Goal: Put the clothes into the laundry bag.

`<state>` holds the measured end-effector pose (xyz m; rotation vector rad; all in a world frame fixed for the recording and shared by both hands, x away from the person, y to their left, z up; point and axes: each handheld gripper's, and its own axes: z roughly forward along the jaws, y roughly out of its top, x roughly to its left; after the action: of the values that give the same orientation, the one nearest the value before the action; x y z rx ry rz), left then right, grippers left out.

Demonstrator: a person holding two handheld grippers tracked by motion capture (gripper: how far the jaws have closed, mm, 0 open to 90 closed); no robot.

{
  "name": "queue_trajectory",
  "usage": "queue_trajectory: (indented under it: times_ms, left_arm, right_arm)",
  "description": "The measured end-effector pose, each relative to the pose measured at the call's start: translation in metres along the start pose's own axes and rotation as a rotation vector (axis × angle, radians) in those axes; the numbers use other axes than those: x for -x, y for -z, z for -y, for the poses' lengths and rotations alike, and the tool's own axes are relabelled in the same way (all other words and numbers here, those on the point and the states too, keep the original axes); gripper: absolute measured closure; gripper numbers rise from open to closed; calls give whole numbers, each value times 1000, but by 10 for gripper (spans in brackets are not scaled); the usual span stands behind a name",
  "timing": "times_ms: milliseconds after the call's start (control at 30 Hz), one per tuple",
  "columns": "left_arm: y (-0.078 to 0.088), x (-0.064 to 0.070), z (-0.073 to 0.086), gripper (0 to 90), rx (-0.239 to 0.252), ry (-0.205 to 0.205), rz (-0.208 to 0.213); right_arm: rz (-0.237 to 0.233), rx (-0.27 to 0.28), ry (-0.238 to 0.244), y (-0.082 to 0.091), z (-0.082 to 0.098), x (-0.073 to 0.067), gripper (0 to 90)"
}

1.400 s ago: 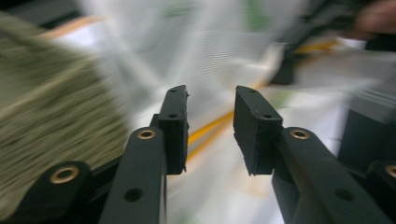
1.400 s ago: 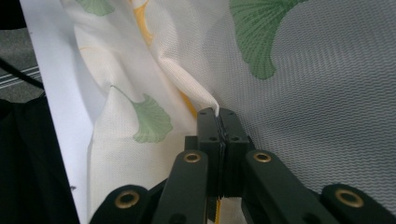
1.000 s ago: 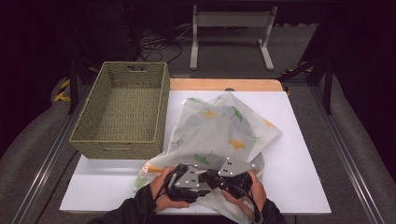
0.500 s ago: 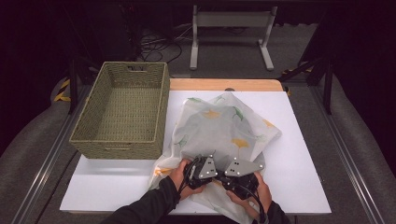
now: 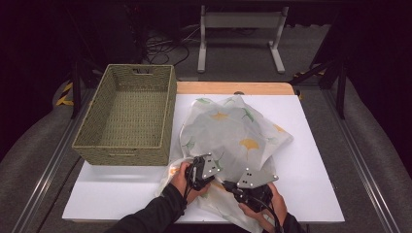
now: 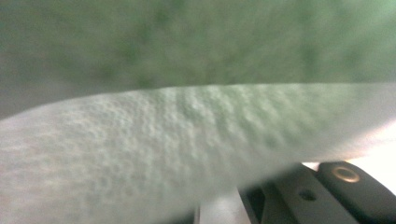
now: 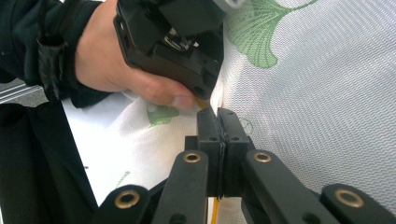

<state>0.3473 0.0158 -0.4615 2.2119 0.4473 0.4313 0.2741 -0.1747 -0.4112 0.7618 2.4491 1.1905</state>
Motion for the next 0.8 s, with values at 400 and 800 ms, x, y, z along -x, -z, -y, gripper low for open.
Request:
queue_trajectory:
  times_ms: [400,800]
  left_arm:
    - [56,4,5,654,24,-69,165]
    - [135,-13,42,681,95,-11,146]
  right_arm:
    - [-31,13,20,8,2,-4,898]
    - [-100,-9,21,15,4,-7,895]
